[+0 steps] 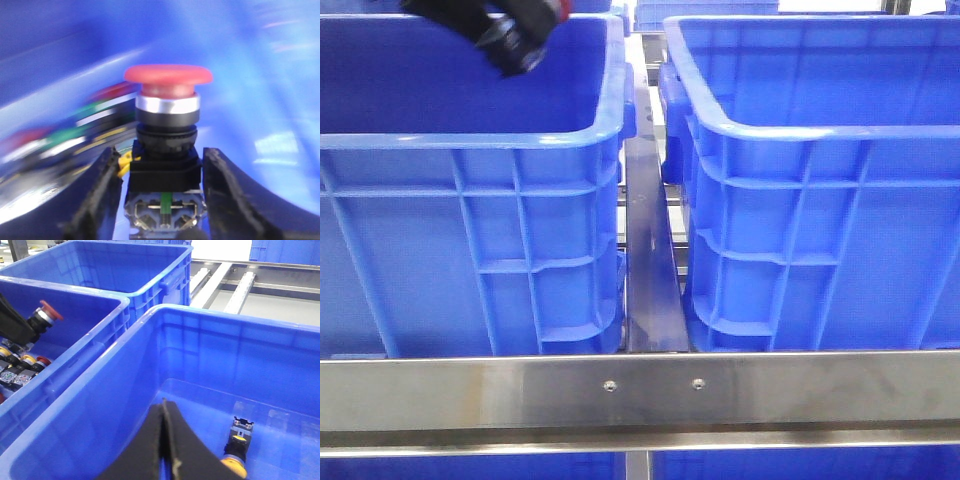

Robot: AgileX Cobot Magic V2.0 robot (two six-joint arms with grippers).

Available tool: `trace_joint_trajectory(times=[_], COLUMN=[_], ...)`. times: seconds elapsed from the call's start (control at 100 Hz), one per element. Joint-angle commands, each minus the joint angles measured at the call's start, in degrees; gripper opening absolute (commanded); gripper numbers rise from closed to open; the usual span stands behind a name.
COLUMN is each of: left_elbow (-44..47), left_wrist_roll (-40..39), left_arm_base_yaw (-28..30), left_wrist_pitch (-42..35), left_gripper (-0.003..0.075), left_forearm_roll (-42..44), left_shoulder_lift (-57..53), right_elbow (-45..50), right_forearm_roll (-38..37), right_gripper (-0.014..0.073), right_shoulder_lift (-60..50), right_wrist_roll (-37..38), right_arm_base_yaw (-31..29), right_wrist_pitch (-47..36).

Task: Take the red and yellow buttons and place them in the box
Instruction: 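Lift the red button with the left gripper toward the gap between bins, then reach the right gripper to the red button and close on its cap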

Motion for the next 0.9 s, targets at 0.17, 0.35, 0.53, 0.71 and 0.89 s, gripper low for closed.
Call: trace_joint_trajectory(times=[0.17, 0.35, 0.53, 0.71, 0.89], left_elbow=[-1.7, -1.7, -1.7, -1.7, -1.7], left_wrist_roll=[17.0, 21.2, 21.6, 21.6, 21.6], left_arm_base_yaw=[-0.2, -3.0, -6.2, -6.4, -6.4], left_wrist_pitch=[5.9, 11.4, 12.7, 13.1, 13.4], left_gripper=[0.0094, 0.0094, 0.0094, 0.0094, 0.0094], left_forearm_roll=[-19.4, -19.6, -19.3, -19.3, -19.3], left_shoulder_lift=[-3.1, -2.7, -1.9, -1.6, -1.6], right_elbow=[-1.5, -1.5, -1.5, -1.5, -1.5], right_forearm_roll=[6.8, 6.8, 6.8, 6.8, 6.8], right_gripper=[-0.0118, -0.0118, -0.0116, -0.0086, 0.0237], right_shoulder_lift=[-0.7, -0.7, -0.7, -0.7, -0.6], right_wrist_roll=[0.0, 0.0, 0.0, 0.0, 0.0], right_arm_base_yaw=[-0.2, -0.2, -0.2, -0.2, -0.2], right_wrist_pitch=[1.7, 1.8, 2.2, 4.2, 7.4])
